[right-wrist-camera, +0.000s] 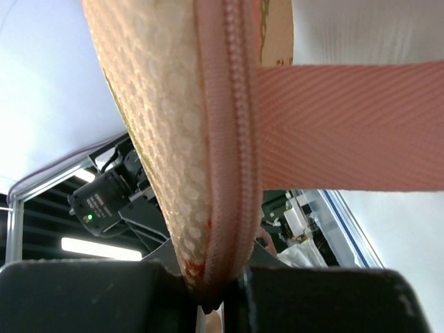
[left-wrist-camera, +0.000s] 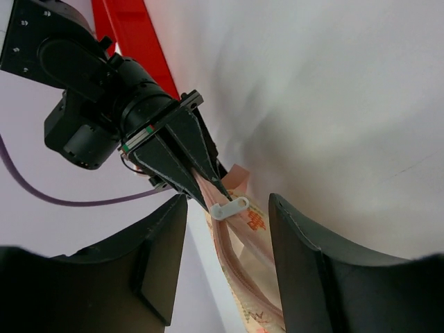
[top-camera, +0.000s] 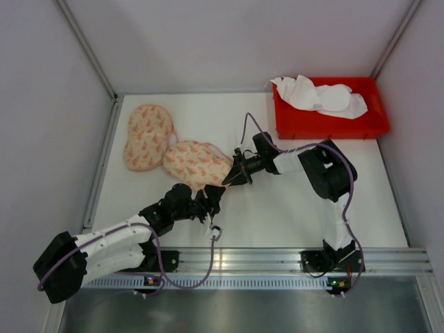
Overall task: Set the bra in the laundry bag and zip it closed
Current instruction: Zip the laundry bag at the center of the board.
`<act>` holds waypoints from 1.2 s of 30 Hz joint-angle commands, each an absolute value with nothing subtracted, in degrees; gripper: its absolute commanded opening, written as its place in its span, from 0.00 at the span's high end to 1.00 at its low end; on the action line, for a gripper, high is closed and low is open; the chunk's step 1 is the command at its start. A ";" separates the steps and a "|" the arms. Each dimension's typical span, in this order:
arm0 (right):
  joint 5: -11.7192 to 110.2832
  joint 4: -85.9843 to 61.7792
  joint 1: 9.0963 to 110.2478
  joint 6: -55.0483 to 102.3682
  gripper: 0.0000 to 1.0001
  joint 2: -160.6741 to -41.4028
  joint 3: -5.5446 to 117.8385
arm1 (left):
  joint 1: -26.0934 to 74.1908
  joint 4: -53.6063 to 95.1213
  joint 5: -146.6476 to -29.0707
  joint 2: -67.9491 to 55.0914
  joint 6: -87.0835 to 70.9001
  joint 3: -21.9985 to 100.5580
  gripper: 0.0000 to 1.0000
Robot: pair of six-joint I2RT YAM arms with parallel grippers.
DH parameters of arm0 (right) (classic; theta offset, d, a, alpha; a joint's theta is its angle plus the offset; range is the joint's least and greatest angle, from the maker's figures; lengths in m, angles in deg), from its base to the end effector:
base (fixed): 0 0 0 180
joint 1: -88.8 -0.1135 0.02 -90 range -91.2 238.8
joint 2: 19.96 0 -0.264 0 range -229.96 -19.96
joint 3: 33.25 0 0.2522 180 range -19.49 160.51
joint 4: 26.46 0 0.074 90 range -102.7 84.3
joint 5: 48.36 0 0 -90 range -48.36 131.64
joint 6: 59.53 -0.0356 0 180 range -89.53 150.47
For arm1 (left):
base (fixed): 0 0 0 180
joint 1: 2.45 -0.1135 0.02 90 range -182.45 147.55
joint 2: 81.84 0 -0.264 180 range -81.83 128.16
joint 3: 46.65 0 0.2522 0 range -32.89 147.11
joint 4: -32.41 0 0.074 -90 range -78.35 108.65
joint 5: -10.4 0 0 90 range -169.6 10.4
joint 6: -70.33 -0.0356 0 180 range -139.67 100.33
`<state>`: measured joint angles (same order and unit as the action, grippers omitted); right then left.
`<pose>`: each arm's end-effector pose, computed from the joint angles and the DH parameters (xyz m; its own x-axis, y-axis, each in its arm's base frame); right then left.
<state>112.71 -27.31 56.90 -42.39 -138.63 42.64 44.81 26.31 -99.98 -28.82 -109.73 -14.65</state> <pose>0.3179 0.2375 0.1167 -0.9019 -0.1962 0.3848 0.3155 0.3090 0.8972 0.1213 -0.1496 0.1850 0.8992 0.4082 -0.1578 0.3084 -0.3352 0.8902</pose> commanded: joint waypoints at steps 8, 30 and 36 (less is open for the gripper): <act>114.41 -30.36 55.22 -43.70 1.00 -137.38 41.86 | 45.01 47.38 -98.41 -24.36 -114.86 -19.44 0.48; 114.85 -30.28 54.96 -43.62 1.00 -138.00 42.12 | 45.01 51.26 -101.92 -24.26 -119.34 -22.87 0.82; 114.85 -29.66 55.31 -42.48 1.00 -138.08 42.39 | 45.01 42.93 -102.10 -27.86 -119.87 -22.08 1.00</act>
<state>113.43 -28.14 56.20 -43.65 -138.63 41.64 44.86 45.44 -99.80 -25.21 -118.61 -22.30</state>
